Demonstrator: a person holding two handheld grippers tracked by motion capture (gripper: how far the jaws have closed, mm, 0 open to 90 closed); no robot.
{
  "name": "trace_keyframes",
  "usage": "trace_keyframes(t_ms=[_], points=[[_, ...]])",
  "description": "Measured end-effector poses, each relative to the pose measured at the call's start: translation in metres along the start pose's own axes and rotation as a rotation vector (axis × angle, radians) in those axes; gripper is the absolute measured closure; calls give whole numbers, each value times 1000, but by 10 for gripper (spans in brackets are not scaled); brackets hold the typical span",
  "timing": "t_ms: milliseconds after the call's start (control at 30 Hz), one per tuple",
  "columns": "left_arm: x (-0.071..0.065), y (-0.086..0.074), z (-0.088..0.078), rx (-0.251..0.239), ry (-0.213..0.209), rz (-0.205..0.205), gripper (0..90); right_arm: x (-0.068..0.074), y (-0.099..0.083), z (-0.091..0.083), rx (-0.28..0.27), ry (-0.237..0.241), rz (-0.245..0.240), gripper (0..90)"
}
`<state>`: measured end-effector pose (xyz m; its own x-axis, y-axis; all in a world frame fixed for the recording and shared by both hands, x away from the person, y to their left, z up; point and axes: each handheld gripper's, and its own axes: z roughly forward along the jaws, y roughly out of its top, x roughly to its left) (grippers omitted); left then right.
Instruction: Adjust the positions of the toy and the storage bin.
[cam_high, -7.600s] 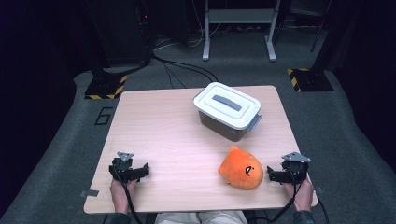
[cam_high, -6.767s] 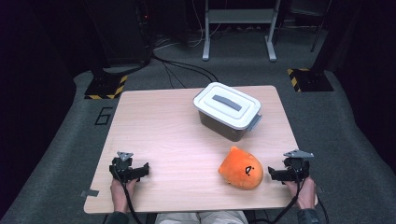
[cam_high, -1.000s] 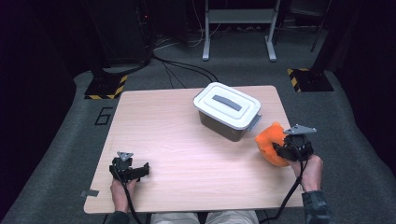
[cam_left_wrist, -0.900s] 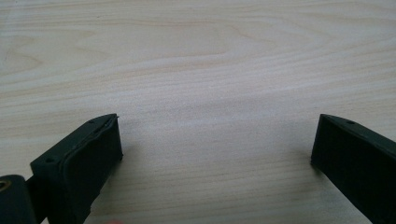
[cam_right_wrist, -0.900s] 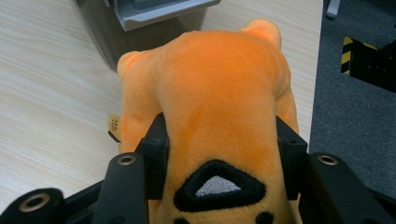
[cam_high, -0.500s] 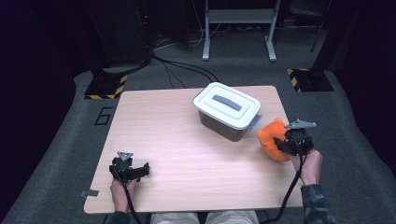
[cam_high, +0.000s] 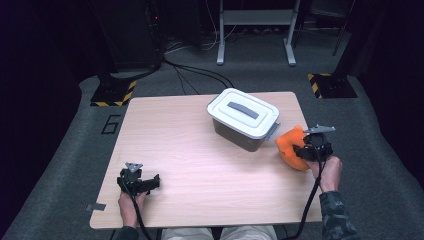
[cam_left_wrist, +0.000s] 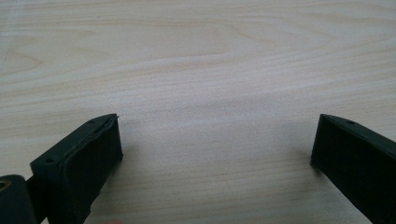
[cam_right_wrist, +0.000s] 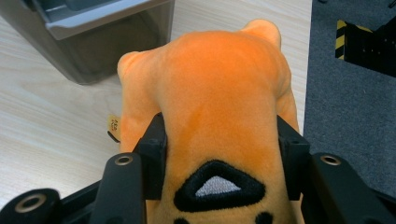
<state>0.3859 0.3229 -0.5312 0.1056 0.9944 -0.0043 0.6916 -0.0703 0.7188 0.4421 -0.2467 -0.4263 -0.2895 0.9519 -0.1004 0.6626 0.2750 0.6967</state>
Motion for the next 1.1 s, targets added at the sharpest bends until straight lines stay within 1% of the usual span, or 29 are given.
trace_keyframes(t_ms=[67,133,300,433,467,567,600,633,667,733,767,800,867,900,967,1000,1100], points=[[0,0,0,0,0,0,14,0,0,1,9,-1,3,495],[0,0,0,0,0,0,14,-2,2,6,11,-5,4,493],[0,0,0,0,0,0,14,-2,3,11,15,-5,15,486],[0,0,0,0,0,0,14,-3,3,17,28,-7,14,469],[0,0,0,0,0,0,14,-3,3,19,38,-6,23,457],[0,0,0,0,0,0,14,-2,3,22,43,-11,26,438],[0,0,0,-1,1,1,14,-2,2,24,51,-9,35,393],[0,0,0,-1,1,1,14,-2,2,24,51,-9,35,393],[0,0,0,-1,1,1,14,-2,3,25,50,-18,52,323],[0,0,0,0,0,0,14,-2,3,25,49,-16,69,273],[0,0,0,0,0,0,14,-2,3,25,49,-16,69,273],[0,0,0,0,0,0,14,-2,5,25,49,-22,75,214],[0,0,0,0,0,0,14,-3,6,24,43,-15,70,180],[0,0,0,0,0,0,14,-2,7,23,39,-4,74,171],[0,0,0,0,0,0,14,-3,8,22,38,1,69,162],[0,0,0,-1,0,1,14,-2,10,18,26,4,74,143],[0,0,0,0,0,0,14,-1,14,11,6,16,72,137]])
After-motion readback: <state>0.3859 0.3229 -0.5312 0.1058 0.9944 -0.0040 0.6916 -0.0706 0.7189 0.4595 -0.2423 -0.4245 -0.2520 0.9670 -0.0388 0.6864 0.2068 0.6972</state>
